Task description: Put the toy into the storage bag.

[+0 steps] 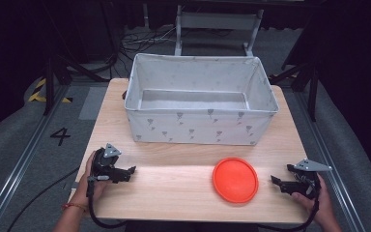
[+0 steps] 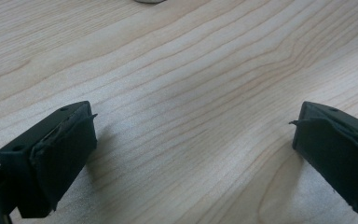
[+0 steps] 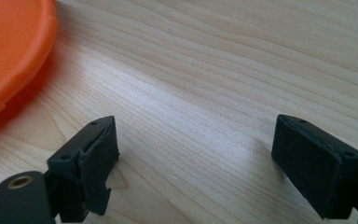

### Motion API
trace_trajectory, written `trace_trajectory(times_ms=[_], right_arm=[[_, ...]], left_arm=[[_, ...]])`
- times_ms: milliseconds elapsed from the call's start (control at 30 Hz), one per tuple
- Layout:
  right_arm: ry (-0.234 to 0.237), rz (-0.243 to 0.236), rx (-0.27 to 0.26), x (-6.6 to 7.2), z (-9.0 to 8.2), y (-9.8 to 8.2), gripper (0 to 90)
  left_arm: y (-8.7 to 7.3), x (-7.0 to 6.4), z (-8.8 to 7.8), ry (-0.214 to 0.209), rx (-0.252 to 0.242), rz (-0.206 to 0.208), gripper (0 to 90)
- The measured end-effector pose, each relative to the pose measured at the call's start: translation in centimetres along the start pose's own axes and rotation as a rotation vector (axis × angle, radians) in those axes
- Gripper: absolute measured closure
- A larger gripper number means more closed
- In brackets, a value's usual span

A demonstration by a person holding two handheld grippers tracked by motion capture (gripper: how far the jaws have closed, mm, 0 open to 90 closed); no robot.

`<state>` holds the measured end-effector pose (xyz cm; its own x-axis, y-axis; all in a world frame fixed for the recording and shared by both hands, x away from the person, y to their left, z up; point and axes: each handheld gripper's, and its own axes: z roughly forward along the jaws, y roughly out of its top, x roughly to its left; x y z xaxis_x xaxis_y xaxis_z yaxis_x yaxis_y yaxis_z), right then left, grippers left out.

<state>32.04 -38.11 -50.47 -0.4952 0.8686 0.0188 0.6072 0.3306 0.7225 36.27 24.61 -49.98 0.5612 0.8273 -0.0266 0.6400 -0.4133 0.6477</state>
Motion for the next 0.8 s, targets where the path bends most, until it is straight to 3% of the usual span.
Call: trace_trajectory(times_ms=[567,667,767,800], right_arm=[[0.005,-0.005,0.023,0.0,0.2,0.4,14.5],[0.056,-0.048,0.079,-0.3,0.0,0.9,13.3],[0.078,-0.063,0.084,-0.4,0.1,1.1,18.0],[0.109,-0.05,0.077,-0.5,0.1,1.4,19.6]], left_arm=[[-0.3,0.4,-0.3,-0.029,-0.002,0.042,0.1],[-0.3,0.3,-0.4,-0.031,0.006,0.028,0.1],[-0.3,0.3,-0.4,-0.03,0.009,0.027,0.1],[-0.4,0.3,-0.4,-0.03,0.007,0.026,0.1]])
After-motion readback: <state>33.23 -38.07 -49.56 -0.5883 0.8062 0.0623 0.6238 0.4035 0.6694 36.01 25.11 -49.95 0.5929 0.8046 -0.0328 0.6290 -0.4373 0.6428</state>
